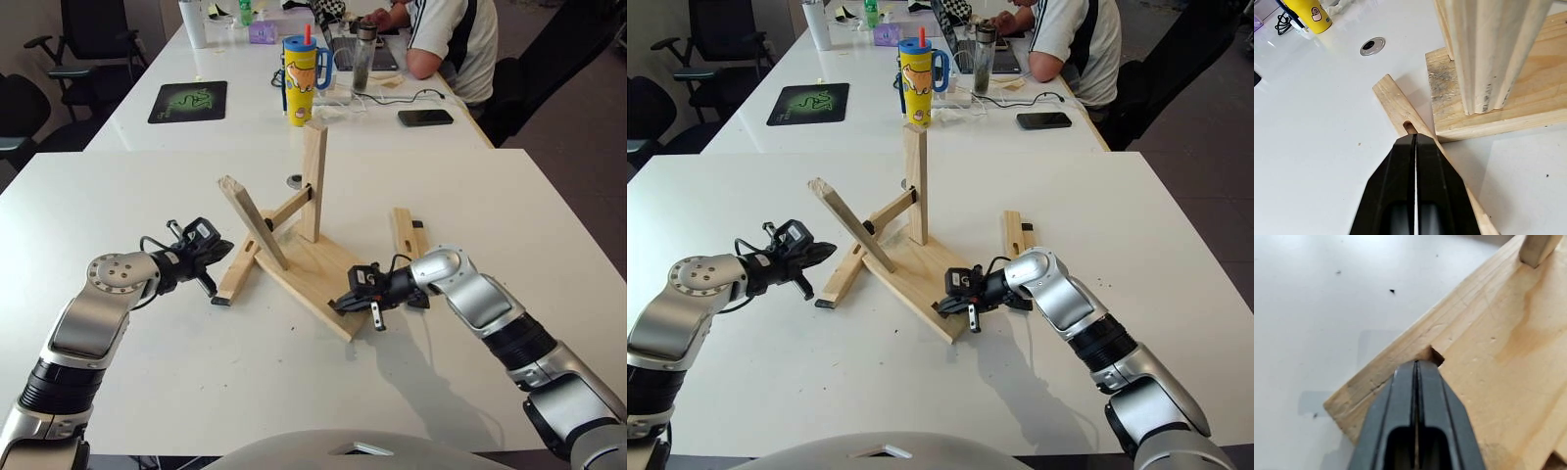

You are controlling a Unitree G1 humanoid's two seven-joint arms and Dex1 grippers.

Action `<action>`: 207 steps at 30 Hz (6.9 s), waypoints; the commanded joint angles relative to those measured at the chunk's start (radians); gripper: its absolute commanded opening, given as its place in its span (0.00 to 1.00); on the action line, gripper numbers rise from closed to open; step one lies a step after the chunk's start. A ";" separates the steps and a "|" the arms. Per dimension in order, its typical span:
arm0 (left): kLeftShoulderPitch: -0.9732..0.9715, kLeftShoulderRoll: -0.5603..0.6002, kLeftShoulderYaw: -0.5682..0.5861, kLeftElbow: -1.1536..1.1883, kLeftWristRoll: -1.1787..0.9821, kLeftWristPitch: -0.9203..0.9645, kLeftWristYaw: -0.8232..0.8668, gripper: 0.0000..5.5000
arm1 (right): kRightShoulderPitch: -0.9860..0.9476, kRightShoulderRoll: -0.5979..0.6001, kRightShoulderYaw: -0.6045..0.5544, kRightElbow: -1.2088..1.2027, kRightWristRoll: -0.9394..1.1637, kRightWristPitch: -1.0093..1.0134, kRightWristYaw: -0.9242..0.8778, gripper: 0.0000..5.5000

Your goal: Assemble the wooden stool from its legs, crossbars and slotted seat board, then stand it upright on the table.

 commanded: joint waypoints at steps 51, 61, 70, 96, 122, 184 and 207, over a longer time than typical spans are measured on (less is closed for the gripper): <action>-0.009 -0.093 0.076 0.005 0.018 0.039 0.145 0.00 | 0.051 -0.044 -0.042 -0.187 0.148 0.191 0.043 0.00; -0.016 -0.101 0.072 0.007 0.016 0.042 0.141 0.00 | 0.025 0.232 0.030 -0.024 0.045 0.249 -0.229 0.00; -0.005 -0.118 0.075 -0.004 0.019 0.047 0.155 0.00 | 0.028 0.401 -0.138 0.063 0.030 0.176 -0.511 0.00; 0.088 -0.346 0.209 0.037 -0.022 -0.035 0.368 0.00 | 0.205 0.183 -0.745 -0.072 0.139 0.389 -0.892 0.32; 0.082 -0.334 0.217 0.029 -0.024 -0.030 0.371 0.00 | 0.314 0.185 -0.648 -0.158 0.158 0.556 -0.849 0.34; -0.003 -0.769 0.305 -0.049 -1.208 0.178 0.689 0.50 | 0.295 0.176 -0.347 -0.421 0.192 -0.094 -0.484 0.24; -0.017 -0.729 0.268 -0.044 -1.183 0.086 0.673 0.09 | 0.302 0.166 -0.342 -0.455 0.276 -0.005 -0.461 0.24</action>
